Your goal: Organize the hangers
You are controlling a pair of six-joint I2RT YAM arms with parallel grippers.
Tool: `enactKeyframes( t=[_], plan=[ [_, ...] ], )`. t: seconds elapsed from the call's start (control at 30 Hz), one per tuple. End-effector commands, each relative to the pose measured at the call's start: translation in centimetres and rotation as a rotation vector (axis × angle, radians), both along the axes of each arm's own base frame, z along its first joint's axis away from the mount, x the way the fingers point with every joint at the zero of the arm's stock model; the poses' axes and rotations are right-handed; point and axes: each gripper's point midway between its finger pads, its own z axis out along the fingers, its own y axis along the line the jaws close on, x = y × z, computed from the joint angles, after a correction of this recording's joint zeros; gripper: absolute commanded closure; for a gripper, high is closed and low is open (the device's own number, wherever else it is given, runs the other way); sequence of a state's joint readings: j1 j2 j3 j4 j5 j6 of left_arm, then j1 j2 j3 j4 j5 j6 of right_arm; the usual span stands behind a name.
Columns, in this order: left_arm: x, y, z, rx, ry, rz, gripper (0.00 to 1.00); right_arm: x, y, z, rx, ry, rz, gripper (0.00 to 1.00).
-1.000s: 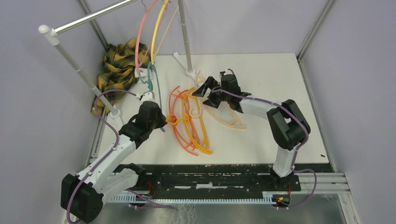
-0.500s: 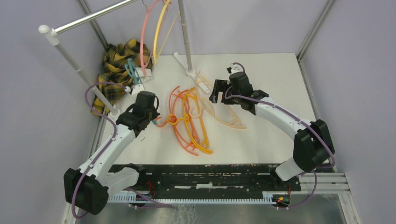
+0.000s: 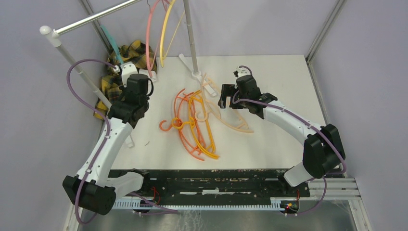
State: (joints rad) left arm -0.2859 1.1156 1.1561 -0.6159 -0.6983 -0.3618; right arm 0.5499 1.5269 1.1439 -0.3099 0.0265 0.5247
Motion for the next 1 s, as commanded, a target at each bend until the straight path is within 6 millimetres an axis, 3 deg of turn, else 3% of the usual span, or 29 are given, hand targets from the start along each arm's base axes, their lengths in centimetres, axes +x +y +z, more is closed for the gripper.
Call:
enactKeyframes(
  t=[0.0,0.17,0.43,0.67,0.97],
  plan=[
    [-0.3,2.6,3.8,0.157,-0.033,0.058,0.97,0.5,0.0,0.3,-0.011,-0.026,0.0,0.0],
    [0.6,2.3,6.5,0.179,-0.084,0.027,0.97,0.8,0.1,0.3,-0.008,-0.023,-0.003,0.0],
    [4.0,0.9,10.8,0.184,-0.142,-0.037,0.97,0.9,0.2,0.0,-0.009,-0.015,-0.006,0.0],
    [7.7,-0.2,10.8,0.159,-0.097,-0.081,0.97,1.3,0.1,0.3,-0.016,-0.025,-0.017,0.0],
    [10.5,-1.2,9.5,0.128,-0.027,-0.14,0.97,1.4,-0.2,-0.1,-0.033,-0.022,-0.018,0.0]
  ],
)
